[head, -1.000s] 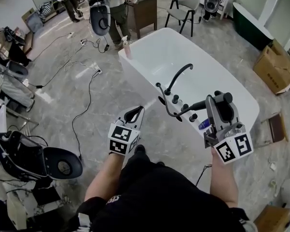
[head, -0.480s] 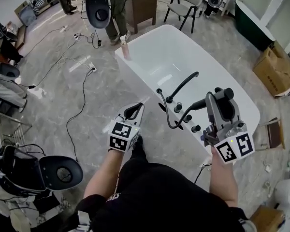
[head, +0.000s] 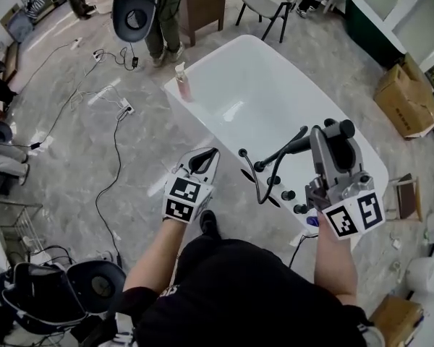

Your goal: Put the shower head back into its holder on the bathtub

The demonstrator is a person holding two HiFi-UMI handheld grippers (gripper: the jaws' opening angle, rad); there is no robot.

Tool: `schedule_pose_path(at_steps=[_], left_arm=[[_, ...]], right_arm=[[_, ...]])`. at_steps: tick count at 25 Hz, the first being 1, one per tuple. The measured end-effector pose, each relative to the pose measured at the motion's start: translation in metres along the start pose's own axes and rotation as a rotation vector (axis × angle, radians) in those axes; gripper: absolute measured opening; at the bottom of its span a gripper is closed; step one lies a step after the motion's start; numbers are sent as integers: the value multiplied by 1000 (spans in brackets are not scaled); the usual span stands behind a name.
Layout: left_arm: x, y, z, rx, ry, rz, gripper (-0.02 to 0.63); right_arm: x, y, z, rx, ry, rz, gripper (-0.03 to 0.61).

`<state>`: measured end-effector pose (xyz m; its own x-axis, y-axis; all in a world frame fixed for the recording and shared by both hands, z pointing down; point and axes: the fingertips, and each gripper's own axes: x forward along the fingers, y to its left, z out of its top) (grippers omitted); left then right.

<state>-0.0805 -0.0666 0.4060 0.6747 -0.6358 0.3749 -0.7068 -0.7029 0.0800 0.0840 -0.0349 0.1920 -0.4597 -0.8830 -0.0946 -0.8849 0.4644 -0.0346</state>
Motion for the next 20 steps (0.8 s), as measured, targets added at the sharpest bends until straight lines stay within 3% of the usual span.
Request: schedule_pose_path(at_steps=[8,17,20], left_arm=[[46,19,-5,3,44,-134,18],[101,-34,-45,0,101,-340,25],[112,-63,-72,13,154,-455,144]], right_arm=[[56,-17,-19,19,33,-42,143],[58,-57,-46,64,60,-73,143],[52,-63,-57,72,72,-92,143]])
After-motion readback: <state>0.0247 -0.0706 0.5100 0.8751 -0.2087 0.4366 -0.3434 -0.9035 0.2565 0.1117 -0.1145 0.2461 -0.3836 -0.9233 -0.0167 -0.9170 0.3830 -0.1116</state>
